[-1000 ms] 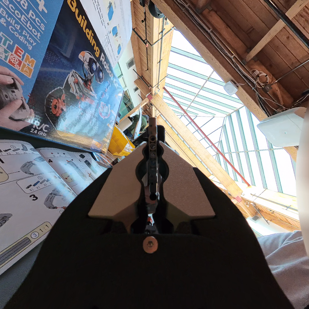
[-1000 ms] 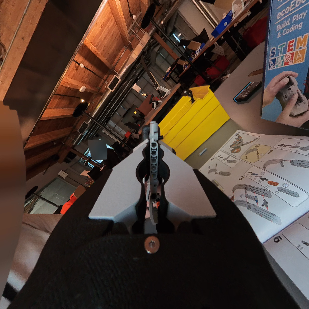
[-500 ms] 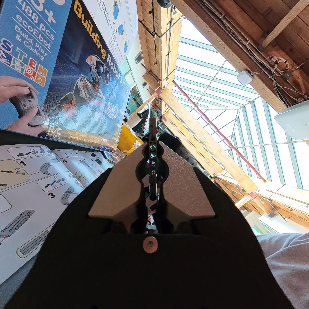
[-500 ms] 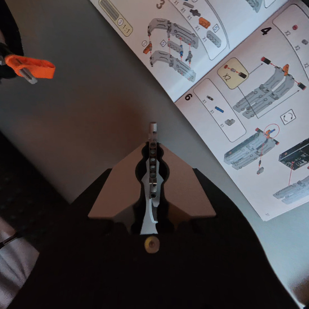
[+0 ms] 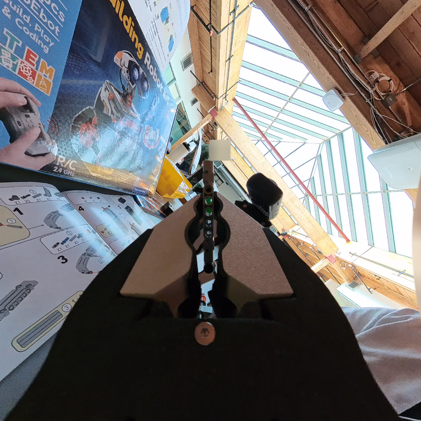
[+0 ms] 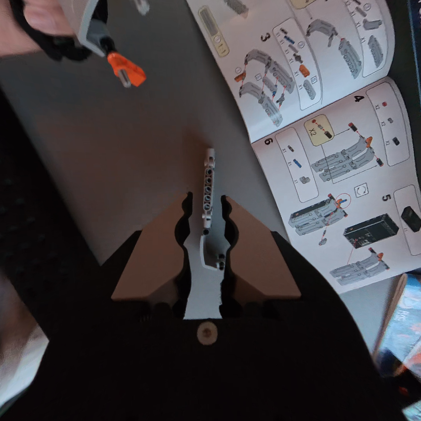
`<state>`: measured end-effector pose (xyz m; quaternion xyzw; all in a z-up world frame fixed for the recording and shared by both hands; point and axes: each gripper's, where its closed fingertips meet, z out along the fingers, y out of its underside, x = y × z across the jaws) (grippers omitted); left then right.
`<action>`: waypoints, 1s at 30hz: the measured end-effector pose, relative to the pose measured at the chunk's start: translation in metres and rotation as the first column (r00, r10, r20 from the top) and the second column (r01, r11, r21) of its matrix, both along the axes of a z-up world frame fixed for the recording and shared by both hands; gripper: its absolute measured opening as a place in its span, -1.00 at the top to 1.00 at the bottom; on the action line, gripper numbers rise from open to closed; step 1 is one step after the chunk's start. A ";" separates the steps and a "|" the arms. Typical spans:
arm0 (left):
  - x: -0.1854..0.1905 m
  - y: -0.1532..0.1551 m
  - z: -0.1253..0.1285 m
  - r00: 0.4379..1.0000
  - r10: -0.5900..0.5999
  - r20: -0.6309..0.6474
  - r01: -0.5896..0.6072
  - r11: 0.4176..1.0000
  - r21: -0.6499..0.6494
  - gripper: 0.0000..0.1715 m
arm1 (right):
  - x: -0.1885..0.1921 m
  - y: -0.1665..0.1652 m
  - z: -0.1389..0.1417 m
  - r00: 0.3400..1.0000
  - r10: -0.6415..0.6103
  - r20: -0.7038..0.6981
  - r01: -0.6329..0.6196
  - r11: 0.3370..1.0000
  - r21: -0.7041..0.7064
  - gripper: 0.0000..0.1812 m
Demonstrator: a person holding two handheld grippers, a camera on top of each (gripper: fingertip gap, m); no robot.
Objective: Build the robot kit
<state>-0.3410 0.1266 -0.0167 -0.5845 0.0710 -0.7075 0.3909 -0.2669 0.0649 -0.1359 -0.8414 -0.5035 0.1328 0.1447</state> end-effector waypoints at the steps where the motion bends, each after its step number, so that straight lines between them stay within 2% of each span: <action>1: 0.001 0.000 0.000 1.000 -0.002 -0.002 0.002 1.000 0.001 0.95 | 0.003 -0.001 -0.002 0.998 0.041 0.041 -0.041 0.999 0.003 0.73; 5: 0.003 -0.002 -0.001 1.000 -0.018 -0.006 0.018 1.000 -0.001 0.95 | 0.000 0.003 -0.009 0.987 0.087 0.135 -0.093 0.995 0.039 0.73; 9: 0.003 -0.002 0.000 1.000 -0.020 -0.005 0.020 1.000 -0.004 0.96 | 0.000 0.000 -0.022 0.982 0.085 0.171 -0.083 0.996 -0.021 0.74; 14: 0.003 -0.002 -0.001 1.000 -0.025 -0.003 0.025 1.000 -0.011 0.95 | 0.003 0.001 -0.028 0.978 0.077 0.196 -0.068 0.996 -0.048 0.94; 16: 0.002 -0.002 0.000 1.000 -0.025 0.001 0.025 1.000 -0.013 0.96 | 0.000 0.013 -0.012 0.995 0.038 0.094 -0.040 0.999 0.021 0.95; 17: 0.002 -0.002 0.001 1.000 -0.028 0.005 0.028 1.000 -0.013 0.95 | -0.007 0.017 0.004 0.999 -0.007 -0.049 0.008 1.000 0.025 0.96; 18: 0.002 -0.003 0.001 0.999 -0.032 0.009 0.032 0.999 -0.011 0.95 | -0.016 0.020 0.024 0.968 -0.069 -0.240 0.068 0.998 -0.013 0.96; 19: 0.002 -0.003 0.002 0.999 -0.034 0.012 0.034 0.999 -0.008 0.95 | -0.023 0.022 0.046 0.892 -0.129 -0.434 0.107 0.991 -0.075 0.96; 20: 0.003 -0.004 0.002 0.999 -0.038 0.012 0.038 0.999 -0.007 0.95 | -0.027 0.024 0.067 0.776 -0.166 -0.608 0.114 0.986 -0.125 0.95; 21: 0.004 -0.005 0.003 0.999 -0.045 0.014 0.046 0.999 -0.005 0.95 | -0.029 0.028 0.087 0.624 -0.215 -0.751 0.122 0.976 -0.178 0.96; 23: 0.009 -0.009 0.004 0.997 -0.073 0.023 0.073 0.997 -0.002 0.95 | -0.028 0.032 0.104 0.345 -0.348 -0.872 0.079 0.936 -0.343 0.96; 25: 0.016 -0.014 0.004 0.994 -0.103 0.029 0.103 0.995 -0.003 0.95 | -0.029 0.032 0.109 0.159 -0.439 -0.884 -0.001 0.896 -0.445 0.96; 27: 0.021 -0.018 0.005 0.992 -0.120 0.039 0.120 0.993 0.000 0.96 | -0.031 0.036 0.114 0.055 -0.485 -0.873 -0.034 0.873 -0.487 0.96; 29: 0.022 -0.020 0.007 0.992 -0.123 0.041 0.123 0.992 0.011 0.96 | -0.035 0.037 0.115 0.027 -0.478 -0.878 -0.027 0.877 -0.479 0.95; 30: 0.022 -0.020 0.008 0.991 -0.125 0.044 0.124 0.992 0.017 0.95 | -0.038 0.037 0.113 0.038 -0.471 -0.882 -0.012 0.882 -0.471 0.95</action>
